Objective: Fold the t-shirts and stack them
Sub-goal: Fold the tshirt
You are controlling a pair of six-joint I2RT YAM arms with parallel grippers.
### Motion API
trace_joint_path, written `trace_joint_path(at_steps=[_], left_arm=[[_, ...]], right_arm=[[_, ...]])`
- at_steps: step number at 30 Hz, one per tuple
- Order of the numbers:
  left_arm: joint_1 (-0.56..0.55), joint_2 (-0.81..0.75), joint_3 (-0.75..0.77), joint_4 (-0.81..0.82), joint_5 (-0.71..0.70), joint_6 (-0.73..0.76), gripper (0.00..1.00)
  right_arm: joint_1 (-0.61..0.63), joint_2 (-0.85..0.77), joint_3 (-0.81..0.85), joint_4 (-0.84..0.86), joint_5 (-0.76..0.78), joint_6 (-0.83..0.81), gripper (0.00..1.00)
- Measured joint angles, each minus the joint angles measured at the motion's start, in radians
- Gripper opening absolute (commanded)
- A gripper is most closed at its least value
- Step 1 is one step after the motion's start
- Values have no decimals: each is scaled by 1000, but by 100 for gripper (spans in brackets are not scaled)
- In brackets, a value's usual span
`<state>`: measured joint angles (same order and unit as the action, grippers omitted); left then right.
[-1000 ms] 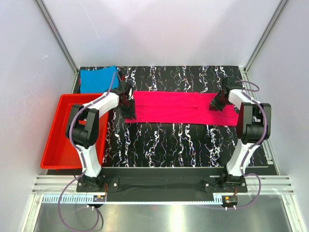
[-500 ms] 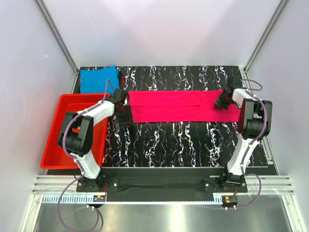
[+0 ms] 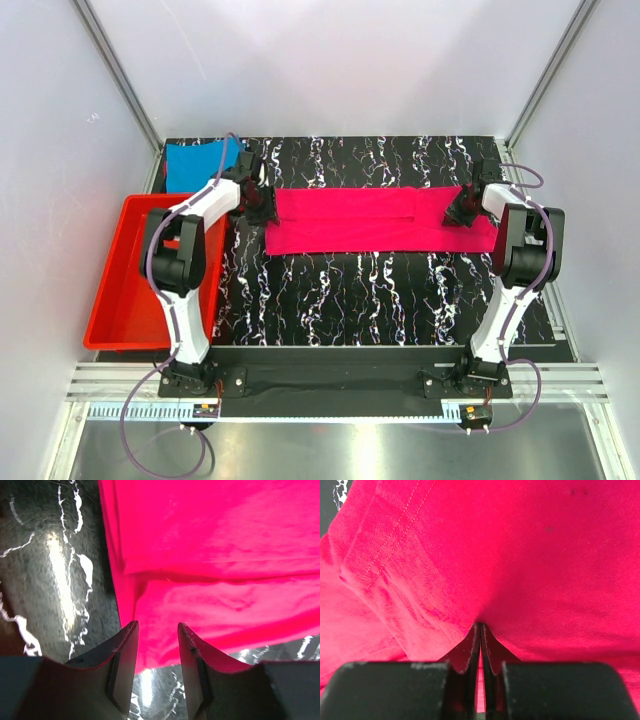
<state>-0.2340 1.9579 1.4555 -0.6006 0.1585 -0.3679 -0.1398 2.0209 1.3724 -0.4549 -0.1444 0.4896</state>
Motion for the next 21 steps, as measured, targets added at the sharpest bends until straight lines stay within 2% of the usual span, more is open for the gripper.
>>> trace_joint_path(at_steps=[11, 15, 18, 19, 21], left_arm=[[19, 108, 79, -10, 48, 60, 41], [23, 132, 92, -8, 59, 62, 36], [23, 141, 93, -7, 67, 60, 16], [23, 142, 93, -7, 68, 58, 2], [24, 142, 94, -7, 69, 56, 0]], right_arm=[[0, 0, 0, 0, 0, 0, 8], [0, 0, 0, 0, 0, 0, 7], [0, 0, 0, 0, 0, 0, 7], [0, 0, 0, 0, 0, 0, 7], [0, 0, 0, 0, 3, 0, 6]])
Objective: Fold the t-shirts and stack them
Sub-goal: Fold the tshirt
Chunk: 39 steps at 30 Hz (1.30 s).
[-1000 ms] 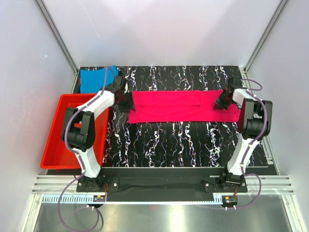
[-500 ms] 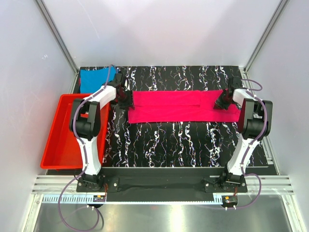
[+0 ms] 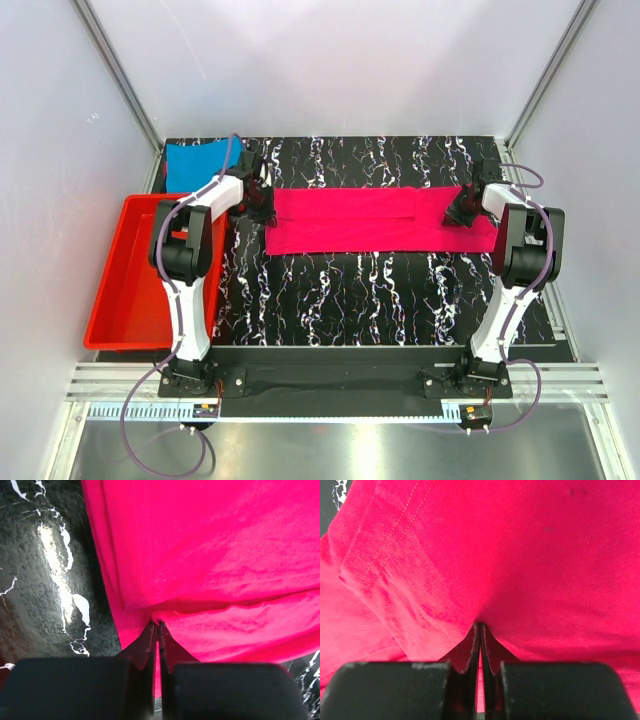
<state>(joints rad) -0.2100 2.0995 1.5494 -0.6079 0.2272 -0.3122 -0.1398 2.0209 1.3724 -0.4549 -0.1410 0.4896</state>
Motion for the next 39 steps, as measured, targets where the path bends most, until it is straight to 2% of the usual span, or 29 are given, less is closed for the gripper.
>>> trace_joint_path(at_steps=[3, 18, 23, 24, 25, 28, 29, 34, 39], left_arm=[[2, 0, 0, -5, -10, -7, 0], [61, 0, -16, 0, -26, -82, 0], [61, 0, -18, -1, -27, -91, 15], [61, 0, -17, -4, -29, -93, 19], [62, 0, -10, -16, -34, -95, 27], [67, 0, 34, -77, -60, -98, 31], [70, 0, 69, -103, -75, -100, 37], [73, -51, 82, -106, -108, -107, 39], [33, -142, -22, -79, -113, -106, 38]], right_arm=[[0, 0, 0, -1, 10, 0, 0], [1, -11, -18, 17, 28, -6, 0], [3, -14, -26, 29, 23, -5, 3], [5, -14, -26, 29, 23, -5, 6], [7, -14, -25, 28, 23, -3, 8], [8, -16, -24, 20, 17, 8, 13], [8, -18, -24, 16, 16, 13, 14], [8, -38, -26, -18, 15, 31, 15], [8, -70, -28, -51, 15, 35, 14]])
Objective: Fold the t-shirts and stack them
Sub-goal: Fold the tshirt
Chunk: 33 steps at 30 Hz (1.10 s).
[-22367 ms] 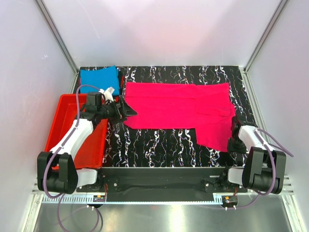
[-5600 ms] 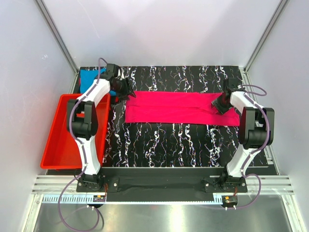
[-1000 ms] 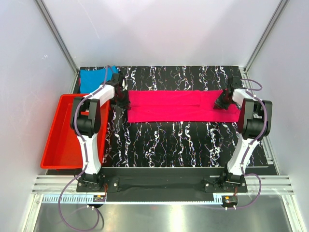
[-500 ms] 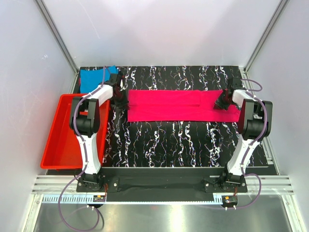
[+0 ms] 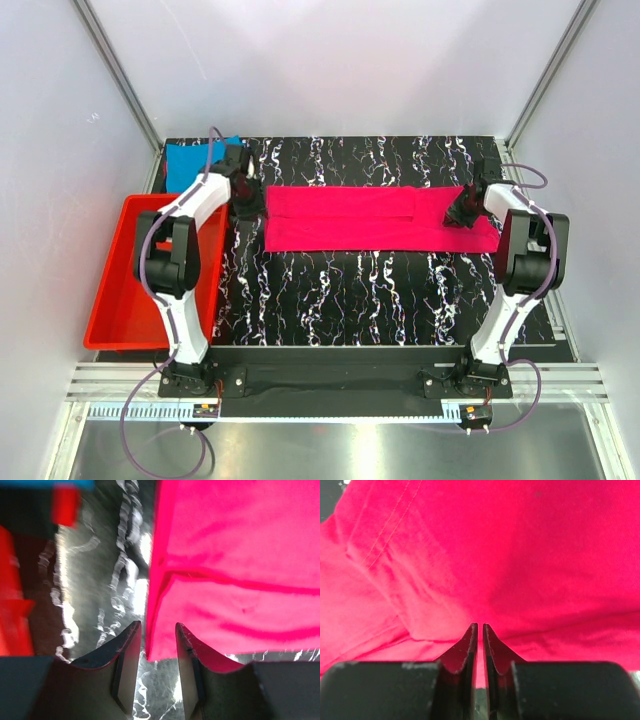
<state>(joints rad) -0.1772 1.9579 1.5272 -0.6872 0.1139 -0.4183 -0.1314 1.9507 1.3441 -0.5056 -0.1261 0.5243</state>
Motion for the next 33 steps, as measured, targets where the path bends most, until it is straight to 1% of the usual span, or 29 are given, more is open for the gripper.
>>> trace_joint_path(at_steps=[1, 2, 4, 7, 9, 13, 16, 19, 20, 24, 27, 30, 33], left_arm=[[-10, -10, -26, 12, 3, 0, 38], [-24, -21, -60, 26, 11, 0, 38], [-47, -31, -131, 55, 30, -2, 37], [-76, -32, -219, 79, 52, -9, 35], [-85, -39, -236, 84, 56, -21, 35], [-92, -74, -297, 153, 54, -55, 38], [-93, -120, -366, 192, 53, -83, 37], [-98, -136, -386, 197, 41, -96, 37], [-102, -137, -386, 197, 31, -98, 35], [-121, -159, -401, 192, -30, -105, 35], [-148, -211, -436, 177, -73, -116, 35], [-167, -298, -482, 164, -76, -136, 39], [-168, -402, -494, 162, -64, -151, 41]], right_arm=[[0, -8, 0, -6, 0, 1, 13], [0, -15, 0, -13, -1, 3, 7], [0, -28, 0, -22, 0, 8, 0], [0, -36, 0, -42, 4, 16, 0], [-6, -36, -2, -55, 13, 18, 0], [-25, -37, -11, -61, 36, 18, 0], [-48, -36, -11, -48, 43, 3, 0], [-60, -26, -11, -26, 63, -28, 0], [-61, -14, -6, -23, 71, -46, 0], [-61, 58, 43, -33, 80, -113, 2], [-61, 65, 55, -7, 81, -174, 5], [-61, 85, 82, -18, 70, -227, 4], [-61, 168, 213, -45, 58, -280, 5]])
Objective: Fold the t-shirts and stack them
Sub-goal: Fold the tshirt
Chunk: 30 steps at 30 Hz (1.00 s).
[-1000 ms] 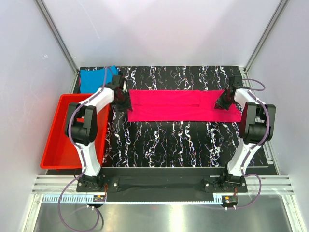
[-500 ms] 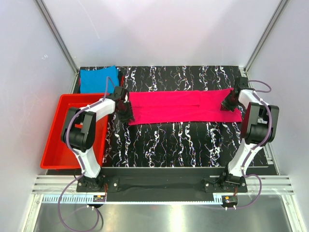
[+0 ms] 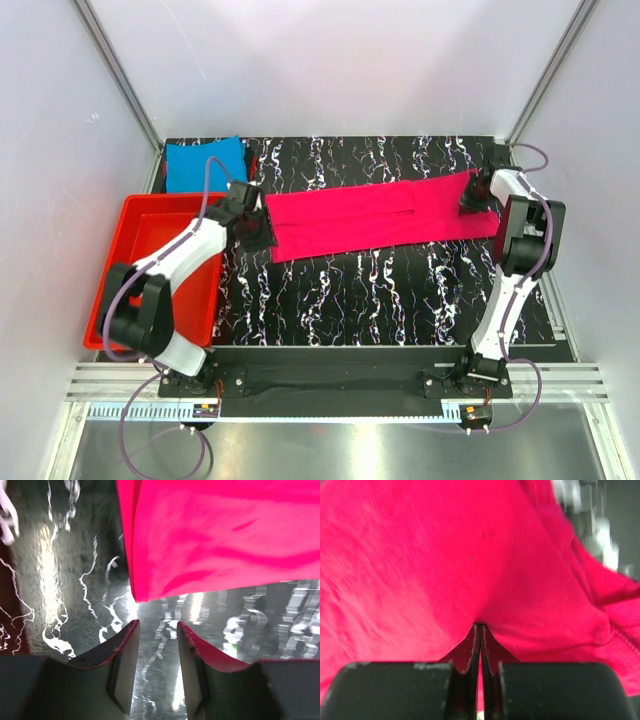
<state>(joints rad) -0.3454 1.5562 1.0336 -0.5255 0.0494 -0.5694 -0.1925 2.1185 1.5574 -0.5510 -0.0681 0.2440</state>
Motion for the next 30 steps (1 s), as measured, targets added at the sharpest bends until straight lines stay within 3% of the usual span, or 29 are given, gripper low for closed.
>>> trace_joint_path(at_steps=[3, 8, 12, 16, 18, 25, 30], left_arm=[[1, -59, 29, 2, 24, 3, 42], [2, -24, 126, 7, 74, 35, 43], [2, 91, 208, -16, 97, 79, 44], [2, 236, 341, -77, 98, 135, 42], [2, 286, 392, -89, 102, 159, 41], [2, 314, 406, -112, 115, 188, 39], [2, 316, 296, -77, 113, 178, 36]], right_arm=[[0, 80, 131, -10, -1, -48, 7], [0, 156, 303, -41, -2, -125, 11], [0, 187, 421, -60, -6, -167, 14], [0, 182, 461, -65, -50, -131, 11], [0, 172, 445, -69, -75, -79, 0], [0, 43, 180, -59, -194, 137, 0], [0, -77, -35, -54, -227, 203, 0]])
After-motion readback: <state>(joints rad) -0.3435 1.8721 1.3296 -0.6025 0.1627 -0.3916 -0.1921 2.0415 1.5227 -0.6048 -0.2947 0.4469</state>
